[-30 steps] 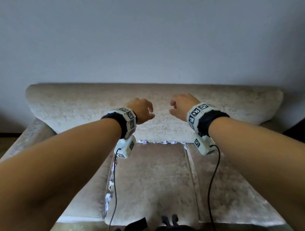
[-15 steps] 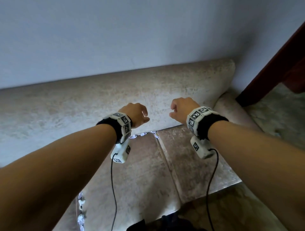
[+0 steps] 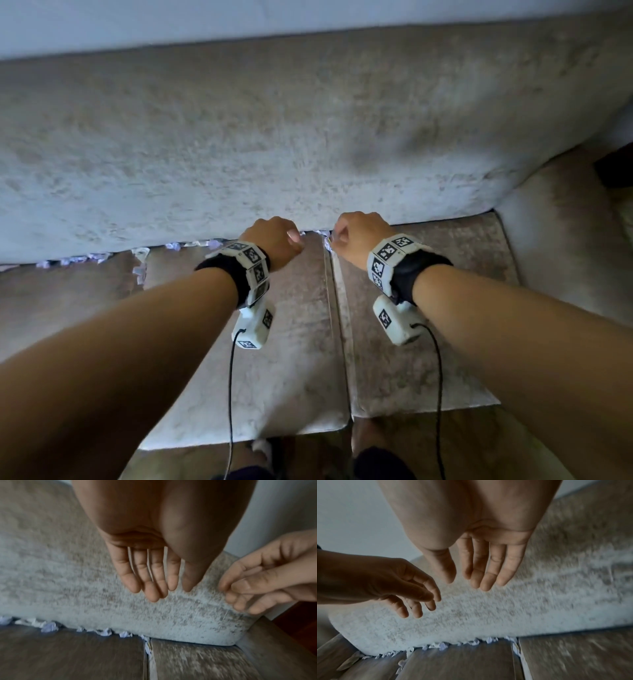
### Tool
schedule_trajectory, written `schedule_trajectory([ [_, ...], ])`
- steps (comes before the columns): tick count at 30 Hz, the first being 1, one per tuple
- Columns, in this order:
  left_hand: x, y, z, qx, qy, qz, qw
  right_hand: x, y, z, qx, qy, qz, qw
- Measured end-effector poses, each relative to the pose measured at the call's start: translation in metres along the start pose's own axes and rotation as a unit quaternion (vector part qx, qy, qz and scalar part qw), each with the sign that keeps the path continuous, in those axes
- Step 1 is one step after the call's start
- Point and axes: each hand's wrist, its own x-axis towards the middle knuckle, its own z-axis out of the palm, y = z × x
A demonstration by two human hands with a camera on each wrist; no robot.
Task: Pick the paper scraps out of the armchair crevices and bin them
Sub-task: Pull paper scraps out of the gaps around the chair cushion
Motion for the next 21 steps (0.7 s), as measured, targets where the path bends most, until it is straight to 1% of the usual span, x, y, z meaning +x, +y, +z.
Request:
schedule_trajectory([
  [3, 0.031, -0.001, 0.042, -0.010, -0.032, -0.019, 0.999, 0.029, 0.035, 0.028, -0.005, -0.040, -0.006, 0.999],
  [5, 0.052, -0.006, 0.065, -0.024, -0.037, -0.029, 0.999, 0.050, 0.054, 0.048, -0.006, -0.056, 0.000, 0.998],
  [9, 0.103, -0.021, 0.106, -0.046, -0.039, -0.054, 0.997, 0.103, 0.083, 0.092, 0.004, -0.054, 0.032, 0.998],
  [13, 0.153, -0.043, 0.155, -0.078, -0.041, -0.078, 0.993, 0.156, 0.103, 0.143, 0.039, -0.070, 0.064, 0.995],
  [16, 0.184, -0.061, 0.197, -0.104, -0.038, -0.089, 0.990, 0.192, 0.120, 0.188, 0.055, -0.059, 0.083, 0.993],
  [18, 0.202, -0.070, 0.225, -0.127, -0.045, -0.087, 0.987, 0.214, 0.128, 0.211, 0.063, -0.031, 0.096, 0.993],
  [21, 0.223, -0.087, 0.260, -0.153, -0.053, -0.084, 0.983, 0.249, 0.141, 0.237, 0.038, 0.026, 0.096, 0.994],
])
